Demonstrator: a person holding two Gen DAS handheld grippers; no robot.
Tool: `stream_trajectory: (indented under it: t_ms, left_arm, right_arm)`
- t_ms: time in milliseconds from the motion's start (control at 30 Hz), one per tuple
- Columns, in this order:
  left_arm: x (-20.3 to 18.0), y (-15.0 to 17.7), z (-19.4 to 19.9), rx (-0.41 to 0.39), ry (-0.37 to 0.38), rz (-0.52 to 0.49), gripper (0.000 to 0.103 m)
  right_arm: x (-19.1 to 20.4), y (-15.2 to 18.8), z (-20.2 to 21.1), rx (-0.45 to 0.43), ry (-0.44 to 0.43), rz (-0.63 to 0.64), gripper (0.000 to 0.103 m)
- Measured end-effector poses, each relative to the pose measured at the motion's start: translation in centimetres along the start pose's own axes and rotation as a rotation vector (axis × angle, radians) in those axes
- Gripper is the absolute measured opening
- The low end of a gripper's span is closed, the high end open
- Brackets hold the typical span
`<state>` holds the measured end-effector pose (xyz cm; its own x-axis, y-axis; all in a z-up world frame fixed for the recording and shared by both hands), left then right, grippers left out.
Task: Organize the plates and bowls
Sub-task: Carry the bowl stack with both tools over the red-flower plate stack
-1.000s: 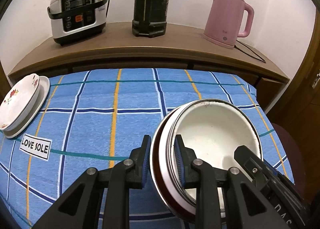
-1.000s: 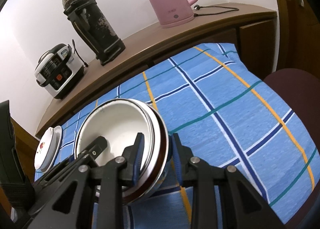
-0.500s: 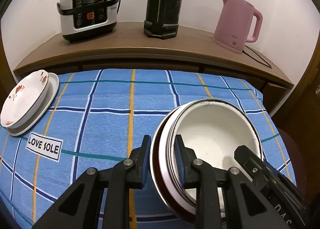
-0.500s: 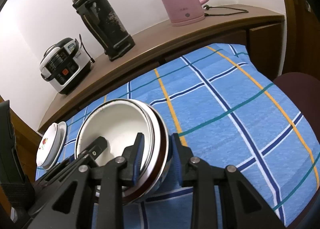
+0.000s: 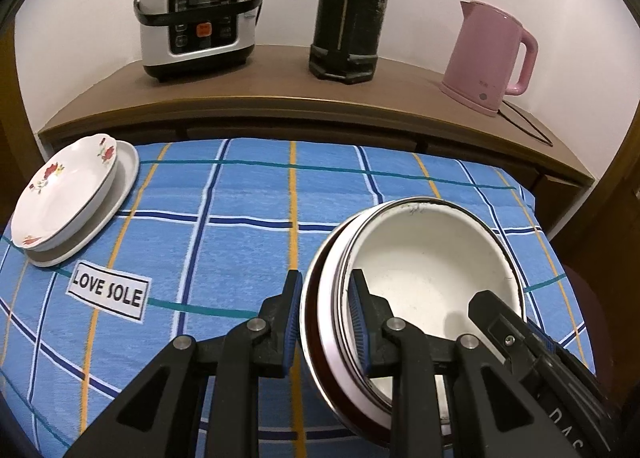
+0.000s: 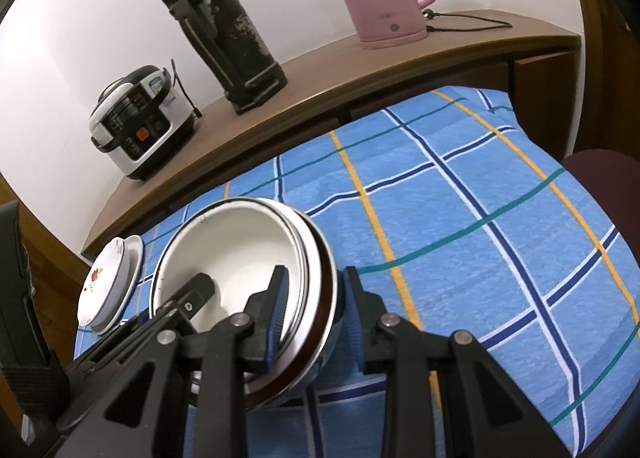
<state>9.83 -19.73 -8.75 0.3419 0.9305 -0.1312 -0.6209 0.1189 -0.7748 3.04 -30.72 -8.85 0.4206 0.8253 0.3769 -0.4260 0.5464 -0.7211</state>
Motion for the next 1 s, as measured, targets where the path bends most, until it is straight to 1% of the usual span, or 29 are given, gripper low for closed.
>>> stream_trajectory:
  t_ms: [467,1000]
  left_arm:
    - [3.4,0.1,0.7,-0.001,-0.031,0.035,0.026]
    - [5.8,-0.1,1.8,-0.013,-0.05,0.065,0.026]
  right_arm:
    - [2.9,1.3,-0.5,0.02,-0.027,0.033,0.027]
    - [5.3,2.1,-0.5,0.027,-0.047,0.065,0.027]
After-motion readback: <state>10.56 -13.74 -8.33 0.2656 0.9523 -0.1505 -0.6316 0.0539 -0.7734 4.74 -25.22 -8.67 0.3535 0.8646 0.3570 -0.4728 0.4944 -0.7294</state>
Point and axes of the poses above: each gripper's, at about its wrist camera, not at the fingertips, and z roughly against the way its jaws point, x to its left, y to its underside, the point moved 8 cm from there along -z, roughly the way its jaws point, and after that the axes turned 9 degrees about -x, right-handed, at the moved point
